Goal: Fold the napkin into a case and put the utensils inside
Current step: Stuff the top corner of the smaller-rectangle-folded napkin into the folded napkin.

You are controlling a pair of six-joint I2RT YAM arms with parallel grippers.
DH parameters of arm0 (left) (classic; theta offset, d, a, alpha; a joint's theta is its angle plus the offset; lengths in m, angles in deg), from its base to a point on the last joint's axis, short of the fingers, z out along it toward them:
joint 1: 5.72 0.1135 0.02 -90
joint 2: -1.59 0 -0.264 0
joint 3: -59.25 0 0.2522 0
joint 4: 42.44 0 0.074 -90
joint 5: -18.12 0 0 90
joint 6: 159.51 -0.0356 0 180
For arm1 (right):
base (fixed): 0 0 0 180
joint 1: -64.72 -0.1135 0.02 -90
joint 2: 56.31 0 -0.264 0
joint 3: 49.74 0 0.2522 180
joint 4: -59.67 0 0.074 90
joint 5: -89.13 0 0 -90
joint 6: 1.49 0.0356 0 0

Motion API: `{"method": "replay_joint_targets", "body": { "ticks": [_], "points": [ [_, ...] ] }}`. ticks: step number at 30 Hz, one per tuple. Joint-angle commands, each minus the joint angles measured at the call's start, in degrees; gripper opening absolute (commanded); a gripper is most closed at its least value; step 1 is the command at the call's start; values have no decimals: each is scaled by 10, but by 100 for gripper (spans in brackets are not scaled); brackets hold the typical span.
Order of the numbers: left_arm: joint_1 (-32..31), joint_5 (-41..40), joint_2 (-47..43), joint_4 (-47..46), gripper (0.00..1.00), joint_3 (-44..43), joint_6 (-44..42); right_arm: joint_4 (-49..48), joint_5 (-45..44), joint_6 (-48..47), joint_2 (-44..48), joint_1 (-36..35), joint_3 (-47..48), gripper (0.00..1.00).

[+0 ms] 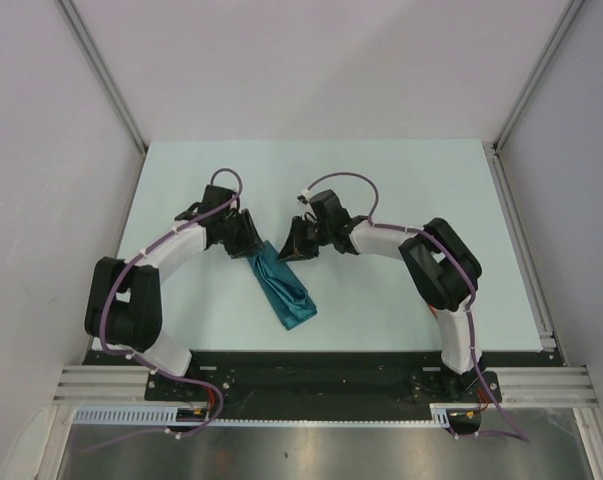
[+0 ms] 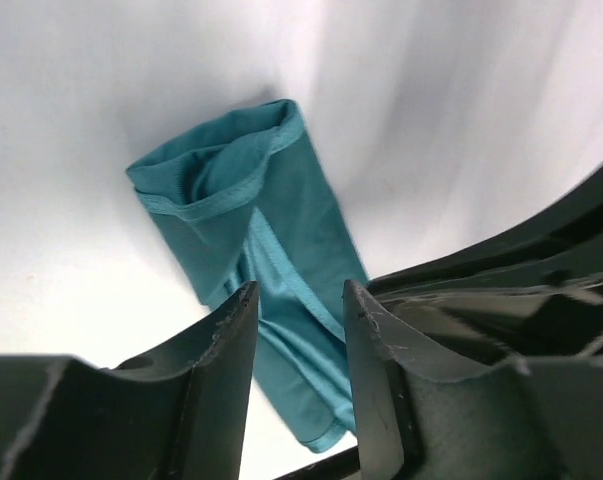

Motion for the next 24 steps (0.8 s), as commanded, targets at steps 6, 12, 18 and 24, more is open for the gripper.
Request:
{"method": "replay_joint_targets", "body": {
  "ticks": [6, 12, 18, 24],
  "points": [
    [5, -43, 49, 27, 40, -52, -28, 1, 6, -22, -53, 11, 72, 18],
    [6, -73, 81, 43, 31, -80, -38, 5, 11, -21, -101, 10, 133, 17],
    [5, -72, 98, 39, 11, -80, -34, 2, 13, -20, -142, 6, 173, 16],
    [5, -71, 107, 40, 0, -89, -32, 10, 3, -18, -169, -1, 193, 14]
  ]
}}
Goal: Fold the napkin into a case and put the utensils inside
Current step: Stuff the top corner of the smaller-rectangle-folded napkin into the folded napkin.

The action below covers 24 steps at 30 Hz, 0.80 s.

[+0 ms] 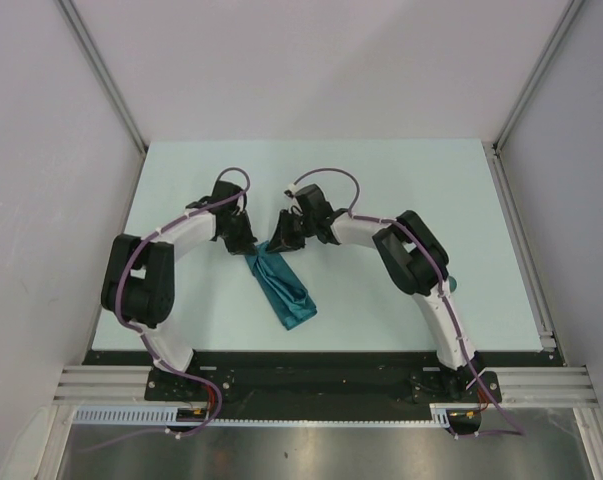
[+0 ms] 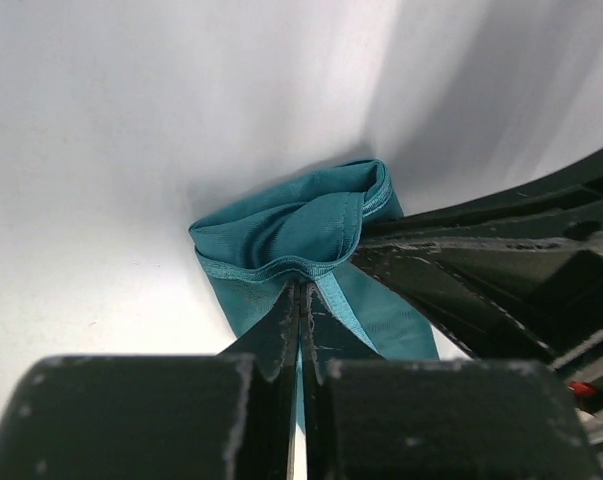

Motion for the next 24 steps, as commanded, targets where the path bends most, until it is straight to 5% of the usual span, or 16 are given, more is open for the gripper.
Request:
{"method": "replay_joint_targets", "body": {
  "ticks": [1, 12, 24],
  "points": [
    [4, -3, 7, 0, 0, -28, -8, -1, -7, -6, -22, -12, 32, 14],
    [1, 4, 30, -2, 0, -35, 15, 0, -25, 27, -61, -41, 34, 8],
    [0, 11, 46, -15, 0, -25, 32, -1, 6, 12, 30, -22, -16, 11]
  ]
}}
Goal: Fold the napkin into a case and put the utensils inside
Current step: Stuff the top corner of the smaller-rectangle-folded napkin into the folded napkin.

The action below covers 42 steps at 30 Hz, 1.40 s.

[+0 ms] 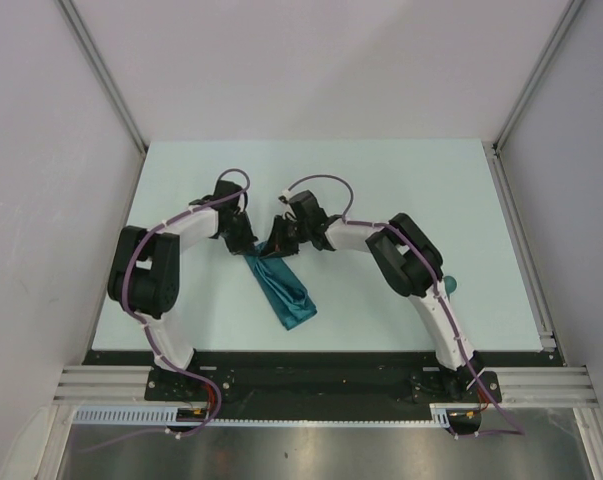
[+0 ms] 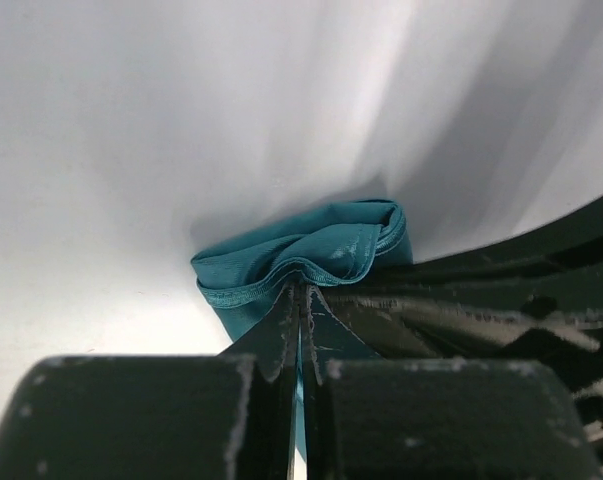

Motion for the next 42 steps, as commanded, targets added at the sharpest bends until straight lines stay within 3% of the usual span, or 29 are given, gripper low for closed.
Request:
{"method": "replay_joint_targets", "body": {
  "ticks": [1, 5, 9, 11, 14, 20, 28, 35, 40, 42],
  "points": [
    [-4, 8, 3, -22, 0, -2, 14, 45, 5, -26, 67, 3, -28, 11],
    [-5, 16, -3, -23, 0, 3, 15, 44, 5, -26, 131, 15, -83, 13],
    [-5, 21, -6, -21, 0, 5, 8, 58, 4, -47, 183, 26, -137, 31],
    [-5, 22, -8, -21, 0, 6, 7, 122, -17, -79, 198, 20, -144, 45],
    [-5, 34, -13, -25, 0, 8, 4, 211, -48, -149, 213, 3, -137, 51],
    [-5, 41, -17, -29, 0, 13, 4, 297, -128, -242, 245, -28, -137, 60],
    [-5, 36, -13, -28, 0, 16, -1, 344, -199, -278, 244, -64, -118, 57],
    [-4, 36, -16, -26, 0, 16, 0, 352, -234, -274, 238, -80, -110, 35],
    [-4, 36, -17, -25, 0, 16, -2, 361, -257, -272, 240, -90, -95, 30],
    [-4, 36, -16, -23, 0, 16, -2, 367, -259, -272, 242, -97, -91, 24]
  ]
}}
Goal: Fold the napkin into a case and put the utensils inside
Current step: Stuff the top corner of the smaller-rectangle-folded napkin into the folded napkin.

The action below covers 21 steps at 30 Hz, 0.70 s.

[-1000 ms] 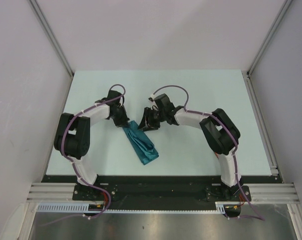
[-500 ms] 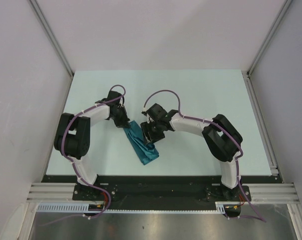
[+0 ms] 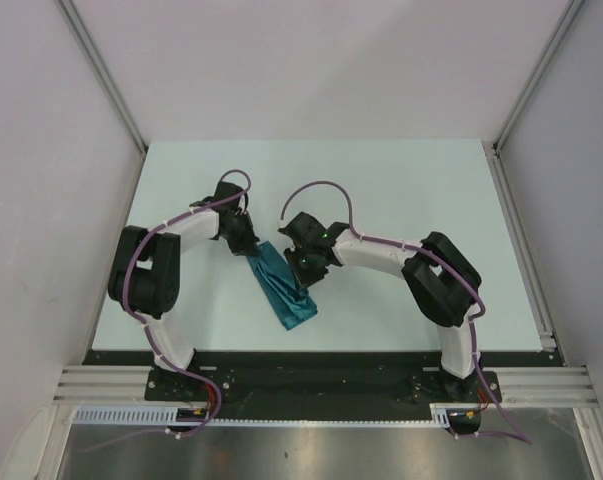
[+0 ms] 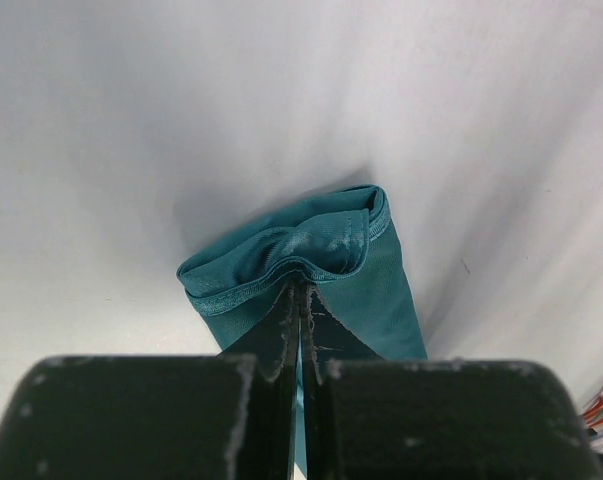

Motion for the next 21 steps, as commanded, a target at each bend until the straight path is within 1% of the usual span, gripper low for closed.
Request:
{"method": "replay_joint_targets", "body": {
  "ticks": [1, 2, 4, 9, 10, 11, 14, 21],
  "points": [
    [-2, 9, -16, -3, 1, 6, -5, 18, -30, -6, 25, -14, 36, 22],
    [-2, 11, -17, -3, 2, 6, -5, 22, -33, -6, 25, -22, 40, 17],
    [-1, 12, -20, -5, 4, 8, -6, 30, -36, -3, 22, -28, 48, 14],
    [2, 20, -26, -11, 5, 14, -4, 39, -48, 11, 19, -50, 55, 13],
    [2, 21, -25, -11, 5, 14, -4, 41, -50, 12, 19, -53, 54, 13],
    [2, 22, -26, -11, 5, 15, -4, 39, -52, 13, 15, -55, 55, 20],
    [3, 21, -30, -12, 4, 17, -4, 45, -61, 16, 10, -55, 59, 30],
    [3, 20, -34, -9, 5, 19, -9, 88, -103, 5, 17, -58, 93, 32]
  ]
}}
